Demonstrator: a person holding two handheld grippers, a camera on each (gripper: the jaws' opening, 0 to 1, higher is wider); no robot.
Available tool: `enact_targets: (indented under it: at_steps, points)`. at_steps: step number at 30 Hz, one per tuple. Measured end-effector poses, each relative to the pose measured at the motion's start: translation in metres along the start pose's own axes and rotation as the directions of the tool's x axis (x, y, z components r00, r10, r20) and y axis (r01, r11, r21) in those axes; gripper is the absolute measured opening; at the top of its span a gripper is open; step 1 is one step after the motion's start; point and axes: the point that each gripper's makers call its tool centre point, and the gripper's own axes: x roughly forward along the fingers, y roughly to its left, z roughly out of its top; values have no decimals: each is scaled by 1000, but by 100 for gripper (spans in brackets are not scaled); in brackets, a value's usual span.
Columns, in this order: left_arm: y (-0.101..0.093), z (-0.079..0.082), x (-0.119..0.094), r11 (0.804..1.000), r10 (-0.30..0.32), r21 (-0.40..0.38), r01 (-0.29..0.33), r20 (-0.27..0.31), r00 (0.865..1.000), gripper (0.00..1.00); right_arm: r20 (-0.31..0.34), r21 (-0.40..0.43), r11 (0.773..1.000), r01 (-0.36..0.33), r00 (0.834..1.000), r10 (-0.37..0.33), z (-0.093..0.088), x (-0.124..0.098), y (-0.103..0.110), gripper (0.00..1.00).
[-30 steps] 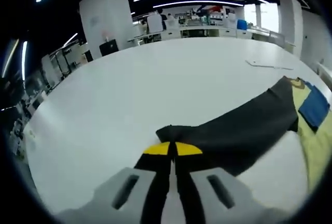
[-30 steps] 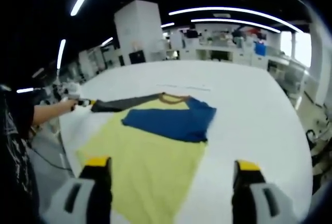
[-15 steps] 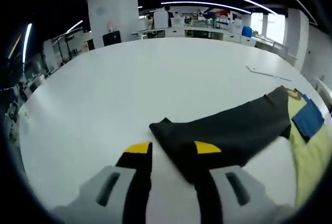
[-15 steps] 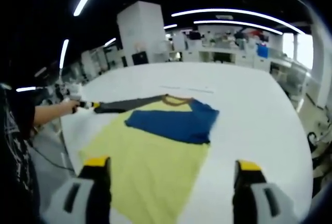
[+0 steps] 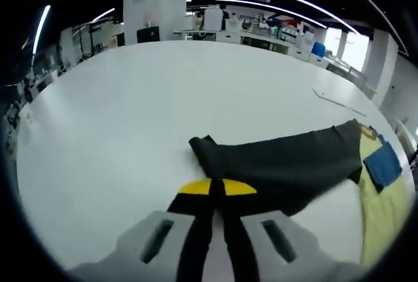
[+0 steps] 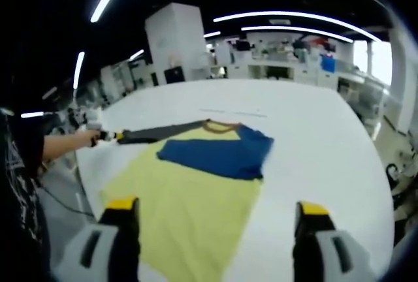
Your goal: Fold the garment on the visible template until the final outline fits inside the template.
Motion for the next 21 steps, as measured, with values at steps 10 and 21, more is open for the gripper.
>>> enact_targets:
  at_steps: [10, 21]
  points:
    - [-7, 17, -10, 1000, -9, -2, 9, 49, 999, 0, 2, -8, 1000, -6, 1000, 6, 0, -2, 2, 99]
    - [-36, 39, -28, 999, -54, 2, 54, 85, 995, 0, 8, -22, 999, -33, 999, 33, 2, 0, 10, 99]
